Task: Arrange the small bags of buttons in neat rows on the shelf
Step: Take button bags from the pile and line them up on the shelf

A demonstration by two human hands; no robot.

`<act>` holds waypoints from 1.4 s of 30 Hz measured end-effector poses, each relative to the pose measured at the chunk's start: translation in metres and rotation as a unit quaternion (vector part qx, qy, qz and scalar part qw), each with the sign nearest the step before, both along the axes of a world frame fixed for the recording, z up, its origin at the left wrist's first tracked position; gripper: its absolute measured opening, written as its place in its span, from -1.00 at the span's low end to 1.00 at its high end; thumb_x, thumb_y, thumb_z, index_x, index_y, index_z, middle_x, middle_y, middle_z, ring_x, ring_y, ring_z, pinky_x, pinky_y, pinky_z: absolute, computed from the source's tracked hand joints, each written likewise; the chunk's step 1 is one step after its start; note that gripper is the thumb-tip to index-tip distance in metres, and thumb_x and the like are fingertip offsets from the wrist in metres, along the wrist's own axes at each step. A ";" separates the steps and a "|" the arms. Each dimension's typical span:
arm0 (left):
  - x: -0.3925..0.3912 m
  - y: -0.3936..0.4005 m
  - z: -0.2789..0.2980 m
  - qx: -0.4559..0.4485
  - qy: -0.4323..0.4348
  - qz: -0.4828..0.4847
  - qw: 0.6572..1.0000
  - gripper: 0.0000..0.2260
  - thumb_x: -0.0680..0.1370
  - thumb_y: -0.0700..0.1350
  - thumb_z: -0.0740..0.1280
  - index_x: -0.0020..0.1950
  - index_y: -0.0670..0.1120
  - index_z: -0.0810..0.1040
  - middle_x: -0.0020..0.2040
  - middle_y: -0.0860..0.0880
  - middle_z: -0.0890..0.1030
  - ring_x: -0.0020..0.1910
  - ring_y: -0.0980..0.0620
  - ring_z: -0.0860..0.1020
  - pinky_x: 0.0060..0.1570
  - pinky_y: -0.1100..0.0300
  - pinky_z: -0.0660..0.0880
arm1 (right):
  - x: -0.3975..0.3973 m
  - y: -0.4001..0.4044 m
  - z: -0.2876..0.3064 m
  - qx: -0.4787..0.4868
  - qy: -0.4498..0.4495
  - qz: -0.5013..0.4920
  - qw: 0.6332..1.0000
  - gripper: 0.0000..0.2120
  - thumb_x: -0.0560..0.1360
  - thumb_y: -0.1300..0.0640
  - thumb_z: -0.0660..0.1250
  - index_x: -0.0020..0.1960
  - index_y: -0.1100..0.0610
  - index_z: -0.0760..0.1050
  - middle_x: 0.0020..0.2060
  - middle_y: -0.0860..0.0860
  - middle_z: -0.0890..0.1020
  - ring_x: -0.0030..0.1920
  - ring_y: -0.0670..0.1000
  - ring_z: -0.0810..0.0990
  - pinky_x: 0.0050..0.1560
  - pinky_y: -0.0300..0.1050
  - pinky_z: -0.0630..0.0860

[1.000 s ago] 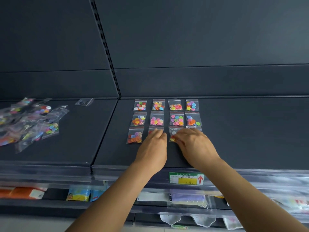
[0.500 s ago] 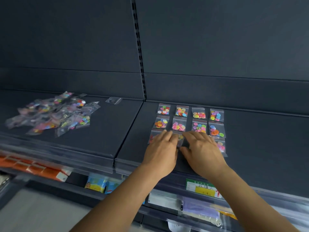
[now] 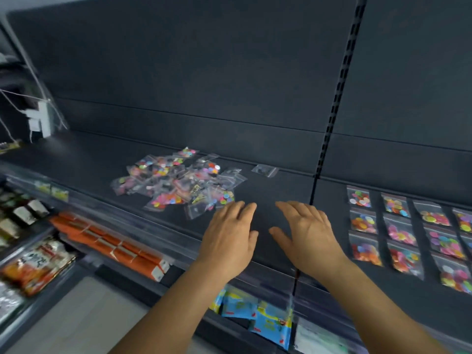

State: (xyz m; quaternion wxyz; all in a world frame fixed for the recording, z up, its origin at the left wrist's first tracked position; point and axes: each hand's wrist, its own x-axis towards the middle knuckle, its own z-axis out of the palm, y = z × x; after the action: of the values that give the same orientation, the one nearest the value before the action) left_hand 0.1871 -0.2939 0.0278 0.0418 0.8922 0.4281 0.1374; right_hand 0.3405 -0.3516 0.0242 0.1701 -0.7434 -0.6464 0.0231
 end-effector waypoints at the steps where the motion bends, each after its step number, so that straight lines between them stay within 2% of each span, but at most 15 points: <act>1: -0.016 0.013 0.001 0.000 -0.002 0.002 1.000 -0.50 0.63 0.01 0.15 0.54 -0.02 0.10 0.50 0.01 0.21 0.49 0.02 0.12 0.45 0.17 0.03 | -0.016 0.014 0.001 0.006 0.006 0.001 1.000 -0.45 0.55 -0.15 0.16 0.48 0.01 0.18 0.41 -0.04 0.33 0.42 0.02 0.26 0.42 -0.06 0.11; 4: -0.063 0.049 0.002 0.000 -0.007 0.009 1.000 -0.51 0.62 0.01 0.17 0.52 -0.02 0.13 0.47 0.01 0.26 0.46 0.02 0.17 0.43 0.16 0.11 | -0.063 0.050 0.005 0.014 0.019 0.003 1.000 -0.47 0.56 -0.13 0.17 0.47 0.01 0.21 0.41 -0.04 0.34 0.42 0.01 0.26 0.41 -0.08 0.10; 9: -0.123 0.100 0.003 -0.005 -0.019 0.024 1.000 -0.51 0.62 -0.01 0.17 0.52 -0.03 0.14 0.45 0.01 0.29 0.43 0.02 0.22 0.41 0.17 0.13 | -0.121 0.099 0.007 0.015 0.037 0.002 0.999 -0.51 0.56 -0.09 0.19 0.45 0.01 0.25 0.39 -0.04 0.37 0.40 0.03 0.28 0.41 -0.06 0.12; 13: -0.156 0.134 0.000 -0.014 -0.032 0.046 0.998 -0.53 0.61 -0.02 0.19 0.50 -0.04 0.19 0.42 -0.01 0.34 0.40 0.00 0.26 0.39 0.15 0.19 | -0.149 0.133 0.009 0.008 0.047 0.012 0.999 -0.52 0.56 -0.06 0.20 0.44 0.03 0.27 0.39 -0.03 0.38 0.39 0.06 0.29 0.39 -0.04 0.15; 18: -0.183 0.178 -0.003 -0.030 -0.042 0.088 0.995 -0.49 0.62 0.01 0.19 0.53 -0.03 0.13 0.47 -0.03 0.30 0.46 -0.02 0.23 0.44 0.08 0.18 | -0.167 0.181 0.007 -0.001 0.040 0.036 0.999 -0.52 0.56 -0.07 0.21 0.43 0.05 0.29 0.37 0.00 0.41 0.40 0.07 0.31 0.41 -0.02 0.17; 23: -0.195 0.224 -0.005 -0.038 -0.047 0.113 0.992 -0.49 0.61 0.01 0.20 0.53 -0.03 0.14 0.45 -0.03 0.32 0.44 -0.02 0.26 0.41 0.08 0.25 | -0.183 0.238 0.006 -0.009 0.053 0.065 0.996 -0.53 0.57 -0.01 0.20 0.45 0.06 0.27 0.37 0.04 0.41 0.39 0.08 0.33 0.44 0.00 0.19; 34: -0.193 0.332 -0.028 -0.077 -0.005 0.162 0.984 -0.53 0.62 0.00 0.16 0.50 -0.10 0.22 0.38 -0.10 0.41 0.34 -0.10 0.35 0.33 0.04 0.32 | -0.179 0.357 -0.019 -0.059 0.059 0.075 0.994 -0.58 0.55 -0.02 0.21 0.37 0.05 0.35 0.31 0.04 0.47 0.31 0.11 0.40 0.32 -0.03 0.35; 39: -0.190 0.365 -0.037 -0.086 -0.001 0.158 0.984 -0.57 0.63 -0.02 0.13 0.48 -0.13 0.27 0.34 -0.13 0.45 0.30 -0.13 0.41 0.30 0.03 0.34 | -0.176 0.384 -0.031 -0.088 0.051 0.045 0.994 -0.50 0.56 -0.05 0.19 0.45 0.09 0.25 0.38 0.07 0.40 0.38 0.12 0.33 0.39 0.00 0.29; 42: -0.191 0.381 -0.042 -0.093 -0.002 0.153 0.984 -0.61 0.63 -0.04 0.13 0.45 -0.10 0.34 0.29 -0.15 0.49 0.25 -0.15 0.45 0.27 0.00 0.38 | -0.175 0.393 -0.036 -0.085 0.054 0.052 0.994 -0.63 0.55 -0.02 0.21 0.32 0.07 0.42 0.28 0.07 0.49 0.28 0.13 0.42 0.31 0.01 0.38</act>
State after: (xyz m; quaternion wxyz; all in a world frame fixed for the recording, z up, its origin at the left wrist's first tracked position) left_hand -0.0035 0.0867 -0.0138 0.1041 0.8083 0.5703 0.1034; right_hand 0.1655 0.0410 -0.0119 0.1390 -0.7186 -0.6695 0.1267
